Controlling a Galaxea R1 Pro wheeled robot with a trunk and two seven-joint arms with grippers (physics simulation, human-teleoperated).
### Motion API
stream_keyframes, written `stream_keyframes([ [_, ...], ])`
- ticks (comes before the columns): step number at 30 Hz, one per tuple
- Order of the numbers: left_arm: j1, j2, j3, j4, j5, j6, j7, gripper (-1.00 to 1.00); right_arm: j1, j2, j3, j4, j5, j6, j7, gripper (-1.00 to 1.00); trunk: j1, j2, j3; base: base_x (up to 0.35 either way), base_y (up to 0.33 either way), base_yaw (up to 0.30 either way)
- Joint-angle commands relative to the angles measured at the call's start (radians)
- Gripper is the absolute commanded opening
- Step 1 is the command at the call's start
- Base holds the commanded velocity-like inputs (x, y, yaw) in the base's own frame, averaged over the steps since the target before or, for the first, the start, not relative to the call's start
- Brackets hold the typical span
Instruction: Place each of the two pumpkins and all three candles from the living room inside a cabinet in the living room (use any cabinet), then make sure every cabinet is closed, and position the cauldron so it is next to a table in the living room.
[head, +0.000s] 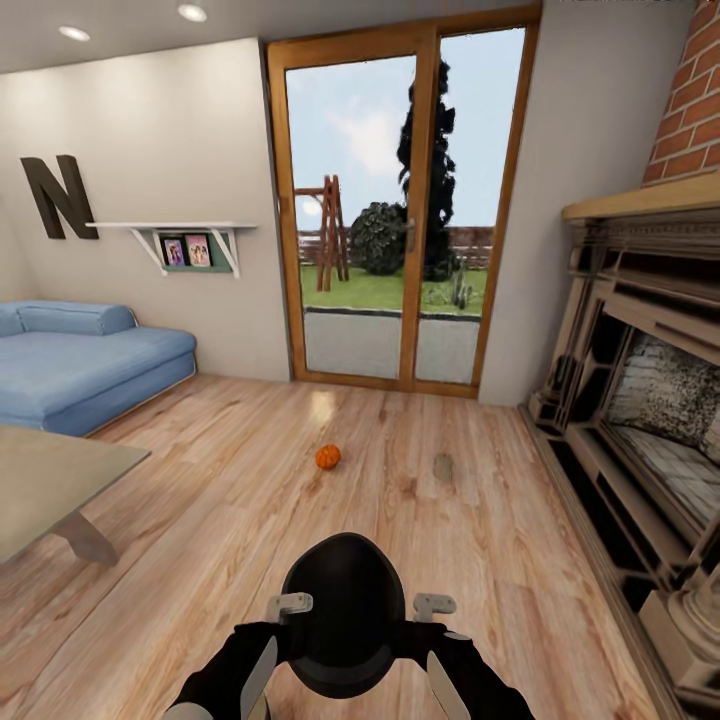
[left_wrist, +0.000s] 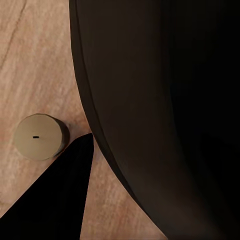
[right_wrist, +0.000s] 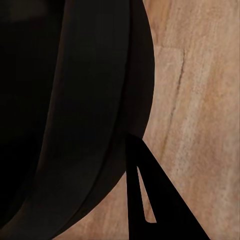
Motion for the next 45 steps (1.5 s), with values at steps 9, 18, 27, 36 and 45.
stream_keyframes([
  [9,0.000,-0.001,-0.007,0.003,0.027,-0.001,-0.002,-1.00,-0.001,0.000,0.000,-0.003,0.001,-0.028,0.002,-1.00,-0.035,0.063,0.028,0.000,0.000,0.000],
  [18,0.000,-0.001,-0.007,0.003,0.027,-0.008,-0.002,-1.00,-0.001,0.000,0.000,-0.003,0.001,-0.027,0.003,-1.00,-0.065,0.119,0.053,0.000,0.000,0.084],
  [27,0.000,-0.001,-0.007,0.003,0.027,-0.008,-0.002,-1.00,-0.001,0.000,0.000,-0.003,0.001,-0.026,0.002,-1.00,-0.065,0.119,0.053,0.000,0.000,0.268],
  [36,0.000,-0.001,-0.007,0.003,0.028,-0.008,-0.002,-1.00,-0.001,0.000,0.000,-0.003,0.001,-0.026,0.003,-1.00,-0.069,0.126,0.057,-0.033,0.000,0.288],
  [45,0.000,-0.001,-0.007,0.003,0.027,-0.007,-0.002,-1.00,-0.001,0.000,0.000,-0.003,0.001,-0.028,0.003,-1.00,-0.104,0.189,0.085,-0.004,0.000,0.082],
])
